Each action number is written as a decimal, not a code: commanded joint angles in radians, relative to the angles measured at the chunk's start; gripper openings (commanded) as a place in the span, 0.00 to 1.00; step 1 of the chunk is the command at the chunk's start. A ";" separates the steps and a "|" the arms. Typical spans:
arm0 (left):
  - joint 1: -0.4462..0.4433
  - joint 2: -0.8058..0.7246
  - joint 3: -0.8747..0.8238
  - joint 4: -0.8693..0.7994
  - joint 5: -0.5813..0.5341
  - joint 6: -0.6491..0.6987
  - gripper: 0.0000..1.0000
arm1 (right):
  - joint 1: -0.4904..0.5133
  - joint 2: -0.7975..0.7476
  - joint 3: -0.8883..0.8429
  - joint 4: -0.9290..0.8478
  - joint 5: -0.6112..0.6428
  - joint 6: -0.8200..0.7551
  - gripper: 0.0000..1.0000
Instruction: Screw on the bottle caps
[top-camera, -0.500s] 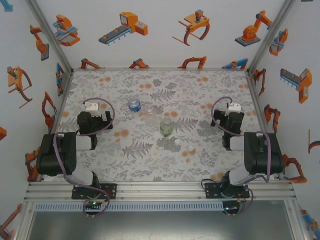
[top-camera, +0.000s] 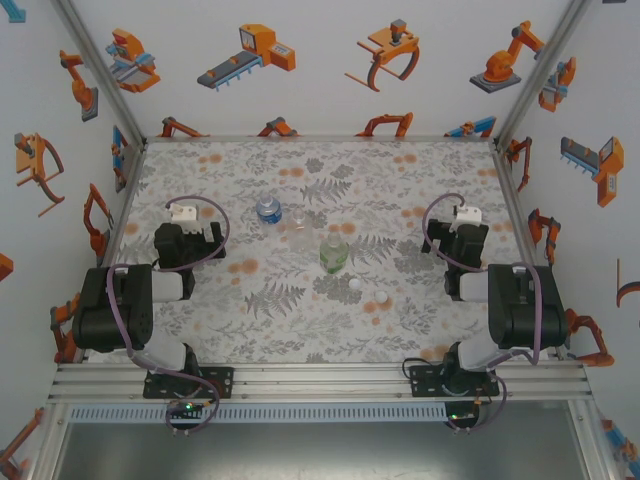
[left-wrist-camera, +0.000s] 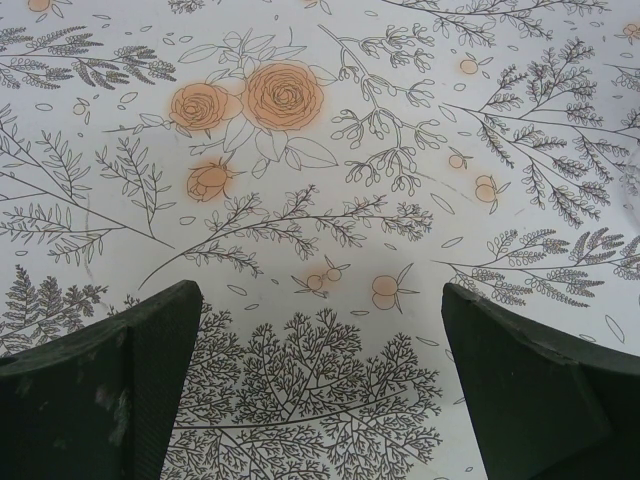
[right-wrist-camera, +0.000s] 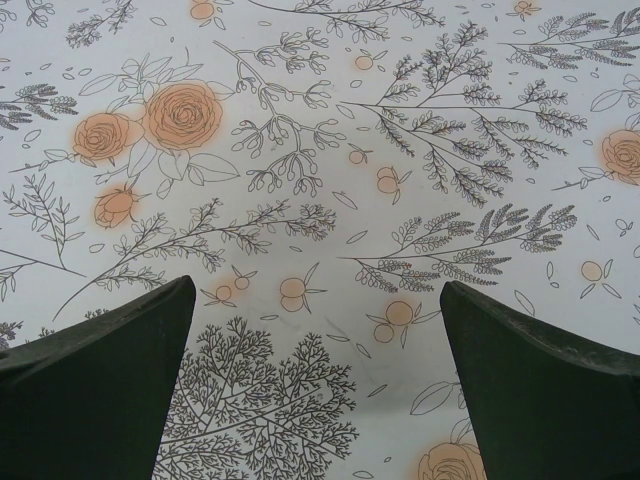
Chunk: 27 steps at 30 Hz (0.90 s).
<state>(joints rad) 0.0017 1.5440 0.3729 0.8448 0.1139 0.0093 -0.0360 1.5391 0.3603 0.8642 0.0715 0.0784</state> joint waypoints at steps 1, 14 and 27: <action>0.007 -0.006 0.018 0.016 0.015 -0.016 0.97 | -0.005 0.003 0.026 0.006 0.002 0.002 0.99; 0.011 -0.006 0.018 0.016 0.020 -0.018 0.97 | -0.005 0.003 0.026 0.006 0.002 0.002 0.99; 0.003 -0.072 0.049 -0.094 -0.017 -0.019 0.97 | -0.003 -0.080 0.034 -0.070 -0.014 -0.008 0.98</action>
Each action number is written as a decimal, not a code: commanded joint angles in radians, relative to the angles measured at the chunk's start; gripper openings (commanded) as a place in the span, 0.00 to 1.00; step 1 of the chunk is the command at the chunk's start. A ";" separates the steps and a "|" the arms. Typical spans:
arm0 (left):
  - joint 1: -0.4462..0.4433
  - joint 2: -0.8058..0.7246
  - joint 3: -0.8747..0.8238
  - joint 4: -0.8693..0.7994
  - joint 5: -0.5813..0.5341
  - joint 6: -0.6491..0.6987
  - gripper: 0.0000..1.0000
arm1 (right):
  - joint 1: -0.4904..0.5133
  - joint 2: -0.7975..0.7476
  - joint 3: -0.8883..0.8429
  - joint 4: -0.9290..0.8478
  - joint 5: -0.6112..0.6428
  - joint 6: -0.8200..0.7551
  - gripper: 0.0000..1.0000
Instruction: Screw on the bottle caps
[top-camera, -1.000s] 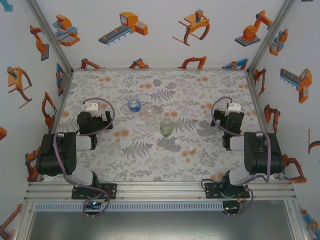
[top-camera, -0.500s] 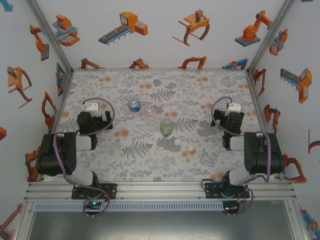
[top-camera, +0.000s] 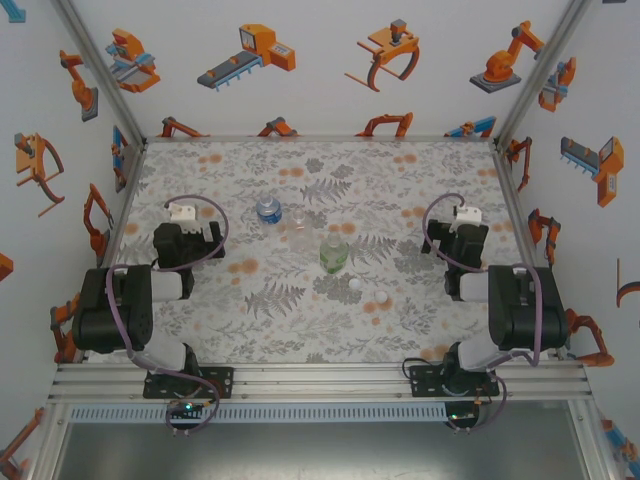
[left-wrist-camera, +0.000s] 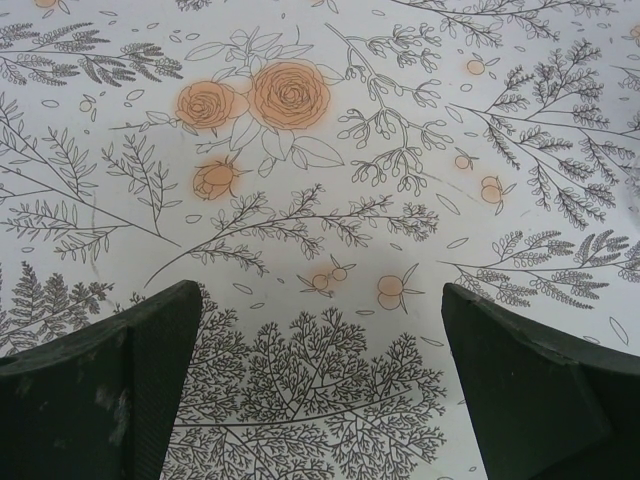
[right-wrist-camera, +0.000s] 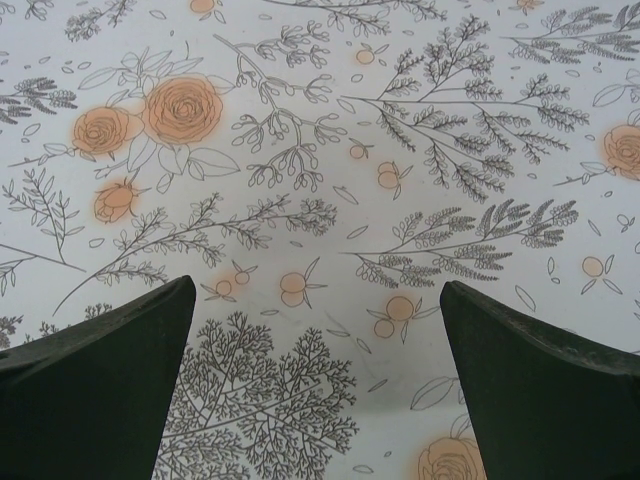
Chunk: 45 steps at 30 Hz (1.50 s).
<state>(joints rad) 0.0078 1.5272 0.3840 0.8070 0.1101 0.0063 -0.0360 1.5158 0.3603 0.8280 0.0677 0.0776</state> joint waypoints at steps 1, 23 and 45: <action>-0.006 -0.077 0.050 -0.101 -0.022 -0.018 0.97 | -0.002 -0.079 0.038 -0.060 -0.020 -0.013 0.98; -0.063 -0.345 0.451 -0.874 0.016 -0.079 0.97 | 0.321 -0.436 0.339 -0.673 -0.217 0.031 0.88; -0.050 -0.450 0.534 -1.095 0.095 0.000 0.97 | 0.765 -0.197 0.533 -0.757 -0.090 0.068 0.89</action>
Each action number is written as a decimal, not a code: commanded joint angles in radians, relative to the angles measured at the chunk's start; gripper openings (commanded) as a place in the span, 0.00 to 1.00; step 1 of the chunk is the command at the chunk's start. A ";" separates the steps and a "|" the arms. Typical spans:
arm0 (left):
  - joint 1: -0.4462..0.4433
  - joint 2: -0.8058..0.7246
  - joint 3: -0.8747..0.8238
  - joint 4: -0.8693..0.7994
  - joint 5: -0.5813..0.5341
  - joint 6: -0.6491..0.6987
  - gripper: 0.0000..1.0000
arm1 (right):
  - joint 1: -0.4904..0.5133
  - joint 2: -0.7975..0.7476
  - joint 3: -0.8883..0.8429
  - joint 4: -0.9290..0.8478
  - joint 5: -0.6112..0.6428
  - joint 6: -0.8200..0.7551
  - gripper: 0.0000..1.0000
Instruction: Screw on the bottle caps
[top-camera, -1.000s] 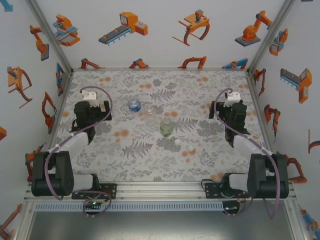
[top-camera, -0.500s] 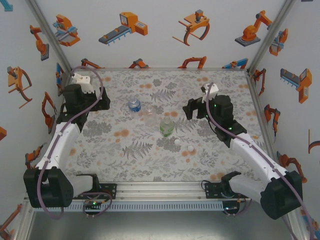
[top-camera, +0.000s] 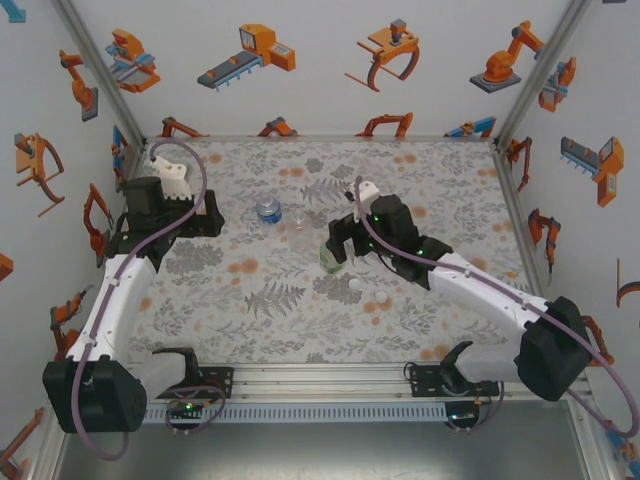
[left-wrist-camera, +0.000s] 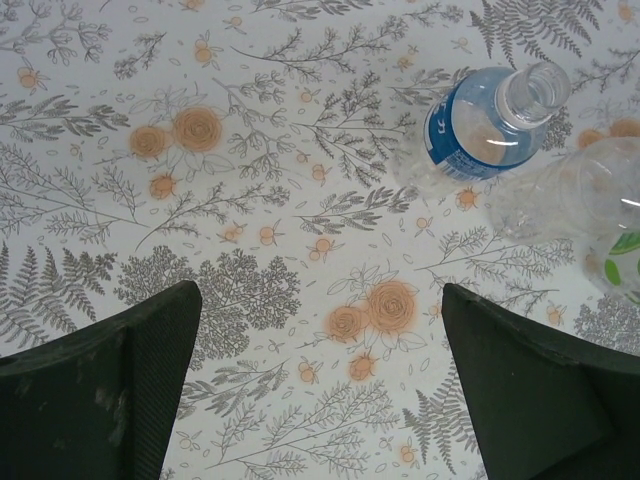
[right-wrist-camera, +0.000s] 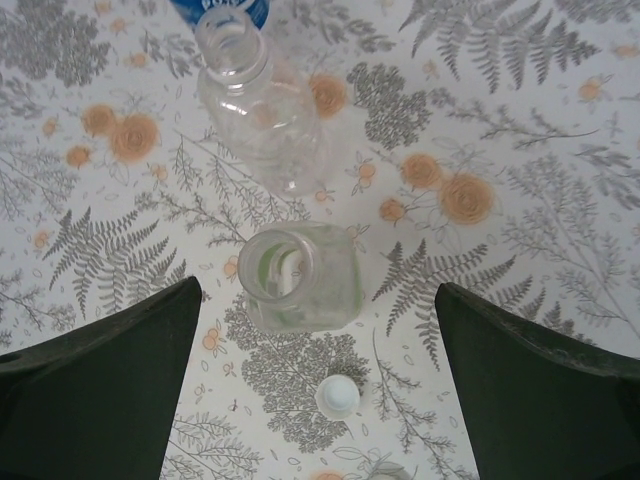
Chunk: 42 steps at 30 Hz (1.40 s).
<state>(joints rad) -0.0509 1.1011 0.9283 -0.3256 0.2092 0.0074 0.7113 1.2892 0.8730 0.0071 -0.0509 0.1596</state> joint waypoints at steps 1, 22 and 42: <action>0.012 -0.023 -0.010 0.042 0.000 -0.001 0.97 | 0.022 0.046 0.017 0.082 0.027 -0.015 0.89; 0.020 -0.026 -0.028 0.071 0.037 -0.001 0.97 | 0.066 0.248 -0.057 0.251 0.047 -0.007 0.71; -0.073 0.035 0.054 0.111 0.526 0.000 0.98 | -0.052 0.041 0.047 -0.006 -0.042 -0.046 0.44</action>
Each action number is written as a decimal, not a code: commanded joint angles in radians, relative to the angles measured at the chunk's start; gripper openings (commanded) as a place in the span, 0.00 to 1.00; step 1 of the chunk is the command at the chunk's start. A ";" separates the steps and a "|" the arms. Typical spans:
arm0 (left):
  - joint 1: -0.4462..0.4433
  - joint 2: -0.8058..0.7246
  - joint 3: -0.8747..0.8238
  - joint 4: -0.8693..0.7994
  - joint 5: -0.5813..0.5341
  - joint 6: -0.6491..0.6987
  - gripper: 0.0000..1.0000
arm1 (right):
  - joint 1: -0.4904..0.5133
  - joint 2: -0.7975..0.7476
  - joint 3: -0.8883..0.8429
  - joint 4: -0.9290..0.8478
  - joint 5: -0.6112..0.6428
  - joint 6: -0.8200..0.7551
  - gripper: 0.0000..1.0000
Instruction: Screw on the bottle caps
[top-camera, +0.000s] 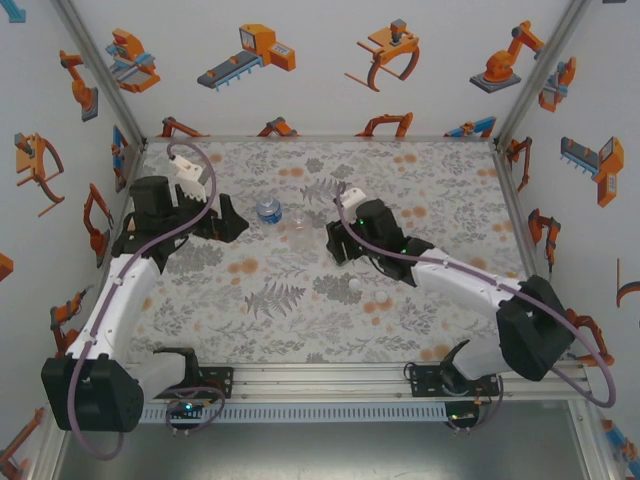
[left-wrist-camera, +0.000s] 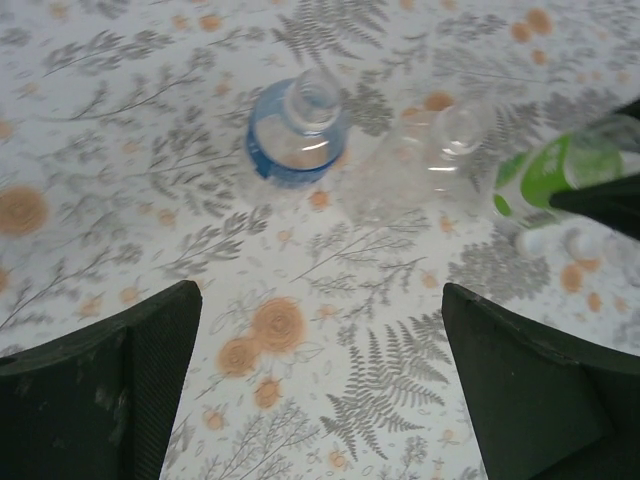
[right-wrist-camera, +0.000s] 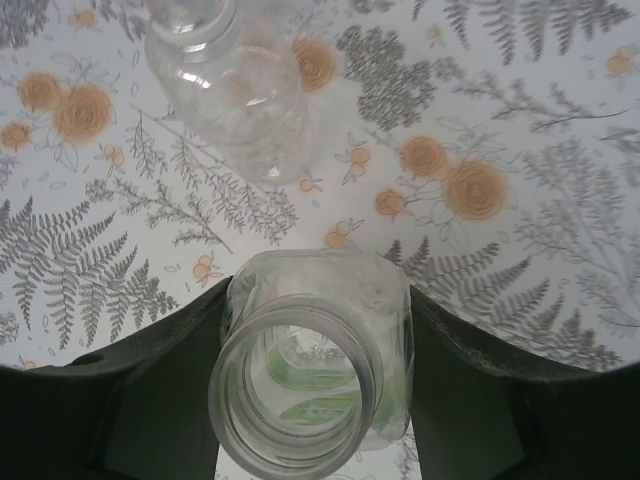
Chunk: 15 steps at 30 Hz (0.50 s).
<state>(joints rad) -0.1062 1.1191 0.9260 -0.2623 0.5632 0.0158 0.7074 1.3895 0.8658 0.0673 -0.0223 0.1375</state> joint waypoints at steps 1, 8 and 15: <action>-0.023 0.024 0.064 0.068 0.204 -0.021 1.00 | -0.067 -0.071 0.063 -0.073 -0.103 -0.027 0.43; -0.096 0.068 0.084 0.319 0.394 -0.138 0.96 | -0.166 -0.140 0.155 -0.147 -0.300 -0.087 0.39; -0.238 0.077 0.142 0.336 0.425 0.036 0.95 | -0.186 -0.151 0.275 -0.178 -0.521 -0.106 0.37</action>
<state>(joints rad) -0.3096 1.1904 1.0084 0.0219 0.9150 -0.0303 0.5247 1.2598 1.0874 -0.0933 -0.3946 0.0525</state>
